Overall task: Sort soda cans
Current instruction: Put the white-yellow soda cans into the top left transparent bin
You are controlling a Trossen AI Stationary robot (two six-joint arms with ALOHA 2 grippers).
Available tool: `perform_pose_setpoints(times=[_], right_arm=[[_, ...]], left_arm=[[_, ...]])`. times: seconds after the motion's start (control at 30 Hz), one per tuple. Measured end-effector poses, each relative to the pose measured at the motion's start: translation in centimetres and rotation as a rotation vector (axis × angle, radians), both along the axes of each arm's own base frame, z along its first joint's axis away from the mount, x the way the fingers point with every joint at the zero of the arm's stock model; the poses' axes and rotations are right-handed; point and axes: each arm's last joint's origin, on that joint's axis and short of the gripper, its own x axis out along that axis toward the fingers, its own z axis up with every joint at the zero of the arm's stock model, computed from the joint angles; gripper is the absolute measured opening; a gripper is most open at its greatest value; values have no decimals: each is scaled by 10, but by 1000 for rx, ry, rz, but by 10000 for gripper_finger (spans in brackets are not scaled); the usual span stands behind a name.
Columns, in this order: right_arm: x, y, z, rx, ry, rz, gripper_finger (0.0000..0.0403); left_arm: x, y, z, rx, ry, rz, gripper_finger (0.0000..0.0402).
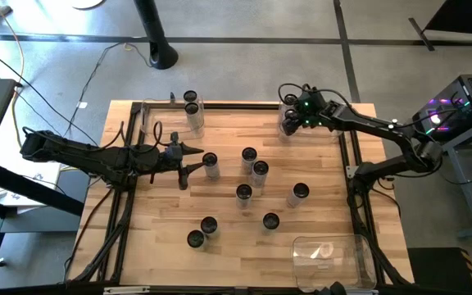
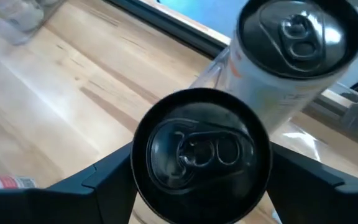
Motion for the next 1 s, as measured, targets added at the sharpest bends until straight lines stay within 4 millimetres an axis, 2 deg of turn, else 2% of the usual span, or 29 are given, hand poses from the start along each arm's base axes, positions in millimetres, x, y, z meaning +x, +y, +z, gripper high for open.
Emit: perform_pose_setpoints(times=[0.73, 1.0], right_arm=[[1, 0, 4, 12, -61, -47, 301], [2, 1, 4, 22, -71, 23, 301]], left_arm=[[0, 0, 0, -5, -1, 1, 186], [0, 0, 0, -5, -1, 1, 186]])
